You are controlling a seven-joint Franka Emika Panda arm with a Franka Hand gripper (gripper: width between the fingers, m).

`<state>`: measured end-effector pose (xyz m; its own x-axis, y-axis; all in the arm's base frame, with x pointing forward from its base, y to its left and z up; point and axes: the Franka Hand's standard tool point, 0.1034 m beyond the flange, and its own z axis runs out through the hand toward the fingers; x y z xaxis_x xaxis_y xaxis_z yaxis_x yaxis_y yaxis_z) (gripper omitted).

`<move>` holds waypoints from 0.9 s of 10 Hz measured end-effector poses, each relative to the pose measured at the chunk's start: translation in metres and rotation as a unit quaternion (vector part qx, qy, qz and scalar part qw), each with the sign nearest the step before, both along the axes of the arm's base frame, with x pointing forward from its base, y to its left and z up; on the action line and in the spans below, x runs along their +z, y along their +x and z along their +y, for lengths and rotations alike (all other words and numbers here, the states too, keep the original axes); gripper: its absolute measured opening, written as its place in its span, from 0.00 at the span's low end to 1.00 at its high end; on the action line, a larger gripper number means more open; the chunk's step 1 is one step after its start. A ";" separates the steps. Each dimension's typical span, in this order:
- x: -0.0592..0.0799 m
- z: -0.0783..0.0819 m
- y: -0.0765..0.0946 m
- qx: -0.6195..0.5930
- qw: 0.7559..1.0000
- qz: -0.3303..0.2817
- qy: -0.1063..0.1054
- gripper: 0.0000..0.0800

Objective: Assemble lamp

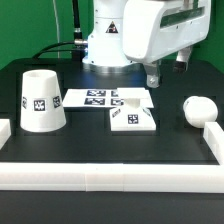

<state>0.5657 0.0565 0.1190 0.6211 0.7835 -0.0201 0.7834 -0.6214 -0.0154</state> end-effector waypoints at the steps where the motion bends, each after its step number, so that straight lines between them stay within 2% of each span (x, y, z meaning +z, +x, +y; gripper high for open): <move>1: 0.000 0.000 0.000 0.000 1.000 0.000 0.000 0.87; 9: -0.001 0.000 0.000 0.000 1.000 0.001 0.000 0.87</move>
Offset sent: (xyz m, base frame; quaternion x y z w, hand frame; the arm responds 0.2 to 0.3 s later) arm 0.0000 0.0000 0.0000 0.0000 0.0000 0.0000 1.0000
